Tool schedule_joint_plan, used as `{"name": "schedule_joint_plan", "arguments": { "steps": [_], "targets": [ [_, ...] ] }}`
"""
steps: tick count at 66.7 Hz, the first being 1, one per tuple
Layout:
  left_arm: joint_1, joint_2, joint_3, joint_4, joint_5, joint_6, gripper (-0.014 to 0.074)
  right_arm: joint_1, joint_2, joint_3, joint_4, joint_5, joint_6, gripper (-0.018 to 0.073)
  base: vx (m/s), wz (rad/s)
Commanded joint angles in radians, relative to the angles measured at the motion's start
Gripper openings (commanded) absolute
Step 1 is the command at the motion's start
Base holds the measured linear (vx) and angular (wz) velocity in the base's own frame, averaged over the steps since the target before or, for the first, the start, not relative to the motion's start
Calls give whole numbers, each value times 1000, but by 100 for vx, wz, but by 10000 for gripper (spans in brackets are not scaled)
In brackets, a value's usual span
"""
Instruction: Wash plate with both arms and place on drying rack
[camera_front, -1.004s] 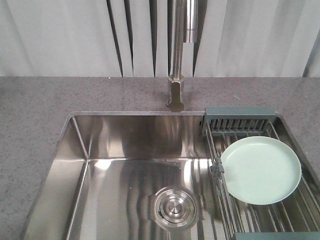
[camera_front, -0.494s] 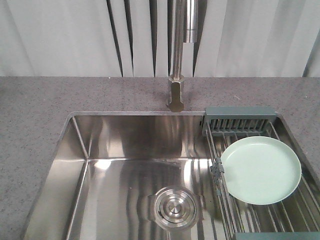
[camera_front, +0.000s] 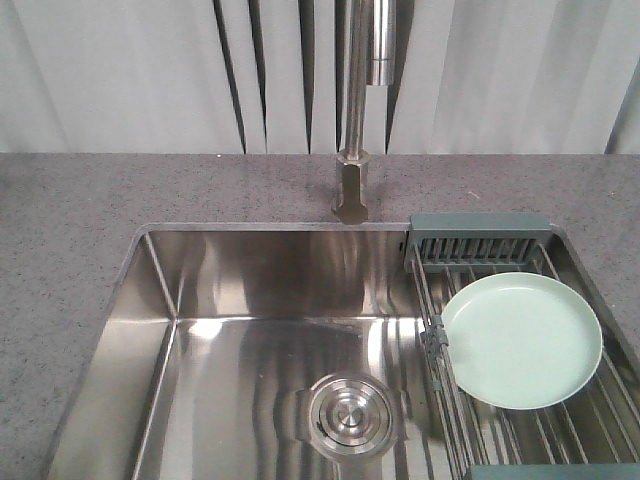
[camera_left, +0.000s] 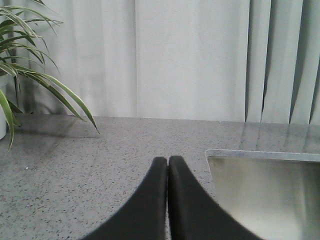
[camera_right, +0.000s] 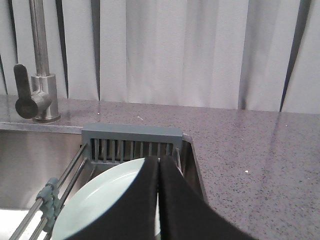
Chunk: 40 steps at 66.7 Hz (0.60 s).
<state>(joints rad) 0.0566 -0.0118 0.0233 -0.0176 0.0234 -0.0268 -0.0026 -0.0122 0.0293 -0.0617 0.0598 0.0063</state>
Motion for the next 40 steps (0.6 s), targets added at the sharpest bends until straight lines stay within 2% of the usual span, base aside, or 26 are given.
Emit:
{"name": "schedule_joint_plan", "arguments": {
  "steps": [1, 40],
  "targets": [
    [-4, -14, -28, -8, -78, 0, -7, -2, -3, 2, 4, -71, -21, -8, 0, 0],
    [-4, -14, -28, -8, -78, 0, -7, -2, -3, 2, 6, -71, -21, -8, 0, 0]
  ]
}}
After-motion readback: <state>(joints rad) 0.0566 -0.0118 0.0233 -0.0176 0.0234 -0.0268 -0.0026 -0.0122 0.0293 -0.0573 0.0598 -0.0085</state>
